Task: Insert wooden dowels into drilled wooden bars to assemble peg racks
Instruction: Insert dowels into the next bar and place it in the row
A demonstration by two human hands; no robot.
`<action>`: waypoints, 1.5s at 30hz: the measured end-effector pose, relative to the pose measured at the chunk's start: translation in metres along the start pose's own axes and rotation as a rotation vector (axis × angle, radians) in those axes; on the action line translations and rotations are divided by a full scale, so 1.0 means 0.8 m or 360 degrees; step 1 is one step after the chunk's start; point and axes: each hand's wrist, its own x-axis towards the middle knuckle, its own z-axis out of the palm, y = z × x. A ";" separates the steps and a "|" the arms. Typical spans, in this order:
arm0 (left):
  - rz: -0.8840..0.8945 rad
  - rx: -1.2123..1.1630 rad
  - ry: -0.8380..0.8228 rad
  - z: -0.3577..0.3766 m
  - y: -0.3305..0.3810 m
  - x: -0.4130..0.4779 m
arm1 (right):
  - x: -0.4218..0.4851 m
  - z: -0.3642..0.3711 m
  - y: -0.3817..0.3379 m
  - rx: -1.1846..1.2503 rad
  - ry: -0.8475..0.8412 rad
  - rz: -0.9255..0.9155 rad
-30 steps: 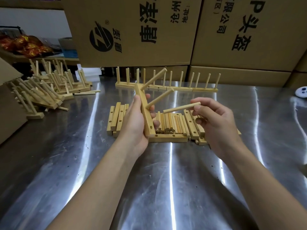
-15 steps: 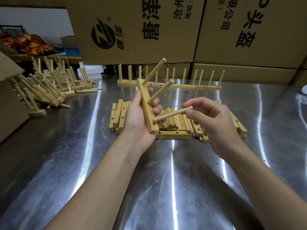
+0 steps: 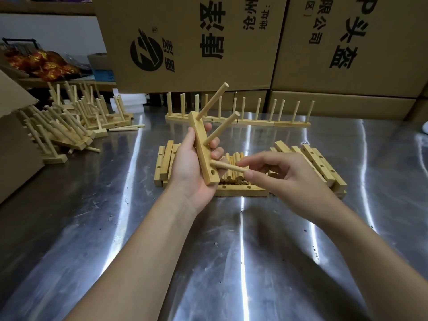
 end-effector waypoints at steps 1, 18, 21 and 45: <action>0.0010 0.0000 0.0003 -0.001 0.002 0.001 | 0.000 -0.001 -0.001 -0.0099 -0.0020 -0.0006; 0.0048 0.0282 -0.0120 -0.003 0.000 0.001 | -0.004 0.013 -0.015 -0.0802 -0.0013 -0.0275; 0.0037 0.0358 -0.0096 -0.003 -0.002 0.001 | -0.003 0.016 -0.016 -0.0855 -0.0020 -0.0347; 0.0204 0.0704 -0.0081 0.009 -0.009 -0.010 | -0.007 0.036 -0.012 -0.0427 -0.0089 0.0109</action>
